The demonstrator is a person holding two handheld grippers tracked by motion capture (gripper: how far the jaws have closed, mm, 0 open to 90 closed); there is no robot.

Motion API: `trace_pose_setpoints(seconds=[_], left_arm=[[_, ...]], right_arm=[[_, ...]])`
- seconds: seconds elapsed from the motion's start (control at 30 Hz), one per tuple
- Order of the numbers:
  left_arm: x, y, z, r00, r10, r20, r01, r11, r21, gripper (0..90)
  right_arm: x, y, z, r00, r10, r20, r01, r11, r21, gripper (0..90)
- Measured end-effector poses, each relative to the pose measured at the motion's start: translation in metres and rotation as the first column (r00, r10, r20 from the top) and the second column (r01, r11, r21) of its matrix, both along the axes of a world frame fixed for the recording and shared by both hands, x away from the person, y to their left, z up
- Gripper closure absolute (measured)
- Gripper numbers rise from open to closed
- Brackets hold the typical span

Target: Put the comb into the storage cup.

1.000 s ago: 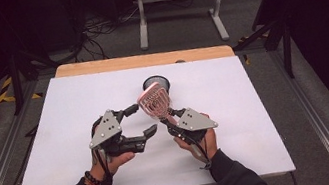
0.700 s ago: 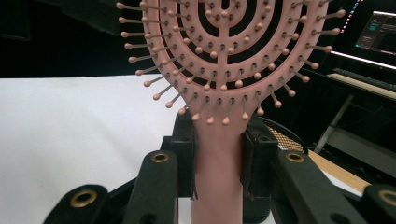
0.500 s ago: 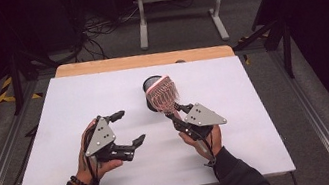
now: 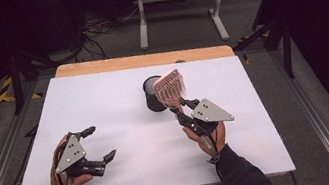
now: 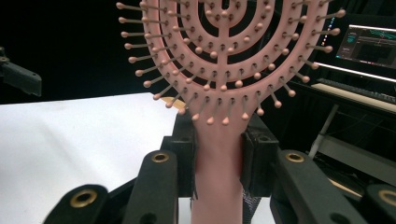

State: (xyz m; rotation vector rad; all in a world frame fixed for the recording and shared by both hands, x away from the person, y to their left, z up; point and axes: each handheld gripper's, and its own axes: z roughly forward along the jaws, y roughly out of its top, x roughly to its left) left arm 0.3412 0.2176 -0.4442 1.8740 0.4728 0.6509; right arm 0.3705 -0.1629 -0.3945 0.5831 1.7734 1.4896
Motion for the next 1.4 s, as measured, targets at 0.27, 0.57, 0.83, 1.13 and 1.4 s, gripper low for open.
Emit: trace_pose_setpoints(seconds=[0.27,0.57,0.83,1.13,1.4], left_arm=[[-0.008,0.017,-0.017,0.9993,0.01,-0.035,-0.009,0.9997,0.023,5.1],[-0.007,0.021,-0.023,0.9983,0.036,-0.045,-0.035,0.9993,0.014,5.2],[-0.004,0.022,-0.025,0.9978,0.039,-0.053,-0.039,0.9992,0.009,5.2],[-0.004,0.021,-0.025,0.9978,0.039,-0.053,-0.039,0.9992,0.006,5.4],[-0.007,0.02,-0.025,0.9977,0.042,-0.054,-0.041,0.9991,0.013,5.2]], right_arm=[[0.001,0.0,-0.001,1.0,-0.001,0.0,0.001,1.0,0.001,70.1],[0.005,0.004,0.0,1.0,0.007,0.0,-0.007,0.9997,0.023,70.1],[0.012,0.008,0.001,0.9998,0.019,-0.011,-0.019,0.9986,0.049,70.1],[0.022,0.007,0.002,0.9997,0.018,-0.017,-0.017,0.997,0.076,70.1],[0.029,0.005,0.007,0.9997,0.009,-0.023,-0.007,0.9953,0.097,70.1]])
